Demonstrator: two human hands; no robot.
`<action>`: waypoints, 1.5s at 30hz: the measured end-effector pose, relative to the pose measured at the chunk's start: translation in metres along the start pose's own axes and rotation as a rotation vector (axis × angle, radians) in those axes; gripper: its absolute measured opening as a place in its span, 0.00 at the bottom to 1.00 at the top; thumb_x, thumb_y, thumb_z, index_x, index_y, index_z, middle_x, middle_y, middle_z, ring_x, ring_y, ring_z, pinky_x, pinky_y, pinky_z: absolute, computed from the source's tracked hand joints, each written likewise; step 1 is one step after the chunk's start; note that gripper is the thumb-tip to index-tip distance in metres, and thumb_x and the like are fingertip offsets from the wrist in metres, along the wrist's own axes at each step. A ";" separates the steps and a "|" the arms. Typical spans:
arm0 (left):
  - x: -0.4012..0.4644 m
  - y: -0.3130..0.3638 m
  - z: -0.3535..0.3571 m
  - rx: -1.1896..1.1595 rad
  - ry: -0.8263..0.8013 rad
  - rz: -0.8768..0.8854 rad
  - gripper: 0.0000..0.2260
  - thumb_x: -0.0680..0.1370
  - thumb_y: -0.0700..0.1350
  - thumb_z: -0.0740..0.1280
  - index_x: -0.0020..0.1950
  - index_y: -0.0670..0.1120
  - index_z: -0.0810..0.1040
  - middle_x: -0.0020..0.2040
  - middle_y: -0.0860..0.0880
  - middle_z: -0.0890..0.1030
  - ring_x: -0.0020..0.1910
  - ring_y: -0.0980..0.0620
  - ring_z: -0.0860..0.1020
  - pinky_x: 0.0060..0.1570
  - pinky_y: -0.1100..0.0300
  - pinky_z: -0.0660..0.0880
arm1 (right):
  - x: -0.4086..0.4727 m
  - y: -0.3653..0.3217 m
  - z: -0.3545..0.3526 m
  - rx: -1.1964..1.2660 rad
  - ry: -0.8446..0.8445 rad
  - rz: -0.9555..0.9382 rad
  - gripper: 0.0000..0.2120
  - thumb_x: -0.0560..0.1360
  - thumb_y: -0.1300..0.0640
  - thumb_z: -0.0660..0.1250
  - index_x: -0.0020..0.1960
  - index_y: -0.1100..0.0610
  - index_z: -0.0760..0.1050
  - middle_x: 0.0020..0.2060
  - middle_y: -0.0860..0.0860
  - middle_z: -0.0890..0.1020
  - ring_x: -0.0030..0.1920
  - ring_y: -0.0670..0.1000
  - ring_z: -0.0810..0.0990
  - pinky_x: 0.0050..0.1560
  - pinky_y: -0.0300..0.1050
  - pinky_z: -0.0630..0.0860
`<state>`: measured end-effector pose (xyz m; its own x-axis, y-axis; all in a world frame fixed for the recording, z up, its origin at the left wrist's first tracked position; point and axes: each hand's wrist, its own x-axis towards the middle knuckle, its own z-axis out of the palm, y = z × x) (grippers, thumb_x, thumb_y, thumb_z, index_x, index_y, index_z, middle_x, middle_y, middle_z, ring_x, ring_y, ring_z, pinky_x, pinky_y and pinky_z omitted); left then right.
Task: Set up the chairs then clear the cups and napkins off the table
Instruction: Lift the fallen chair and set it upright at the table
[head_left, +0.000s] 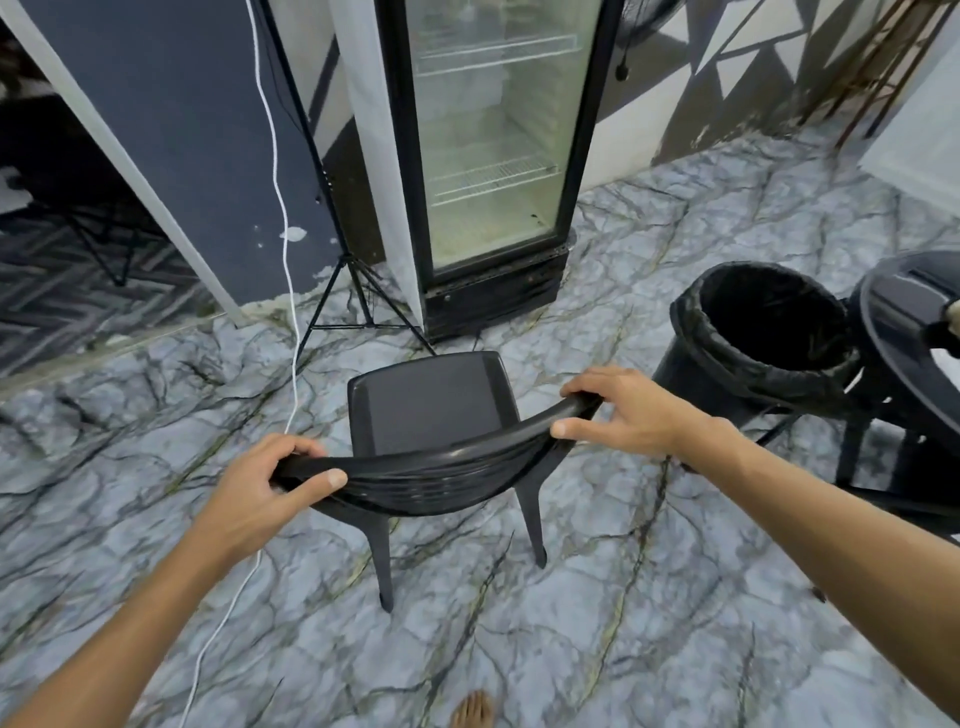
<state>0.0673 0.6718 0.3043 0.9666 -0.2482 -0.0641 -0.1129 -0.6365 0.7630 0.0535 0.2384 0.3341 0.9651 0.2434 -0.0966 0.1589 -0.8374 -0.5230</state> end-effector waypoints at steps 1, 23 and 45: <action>0.001 0.000 0.000 0.002 -0.007 -0.005 0.26 0.65 0.70 0.68 0.50 0.51 0.82 0.49 0.55 0.81 0.47 0.59 0.78 0.49 0.56 0.74 | 0.001 0.002 0.002 0.024 0.000 0.006 0.31 0.69 0.28 0.66 0.58 0.52 0.78 0.48 0.45 0.79 0.49 0.45 0.77 0.52 0.44 0.75; 0.031 0.039 0.020 0.078 -0.131 0.076 0.29 0.63 0.72 0.69 0.43 0.47 0.80 0.37 0.48 0.80 0.35 0.52 0.77 0.39 0.60 0.71 | -0.041 0.040 0.002 0.065 0.197 -0.040 0.27 0.69 0.32 0.68 0.48 0.57 0.80 0.39 0.51 0.79 0.41 0.50 0.77 0.44 0.50 0.76; 0.117 0.195 0.191 0.173 -0.478 0.453 0.30 0.60 0.74 0.68 0.39 0.47 0.76 0.35 0.48 0.79 0.36 0.56 0.74 0.36 0.55 0.67 | -0.262 0.133 -0.045 0.053 0.566 0.323 0.29 0.67 0.27 0.67 0.46 0.54 0.82 0.36 0.43 0.80 0.42 0.42 0.77 0.42 0.32 0.70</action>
<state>0.1144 0.3787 0.3227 0.6120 -0.7878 -0.0694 -0.5562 -0.4911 0.6704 -0.1690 0.0416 0.3281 0.9253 -0.3237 0.1977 -0.1537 -0.7965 -0.5848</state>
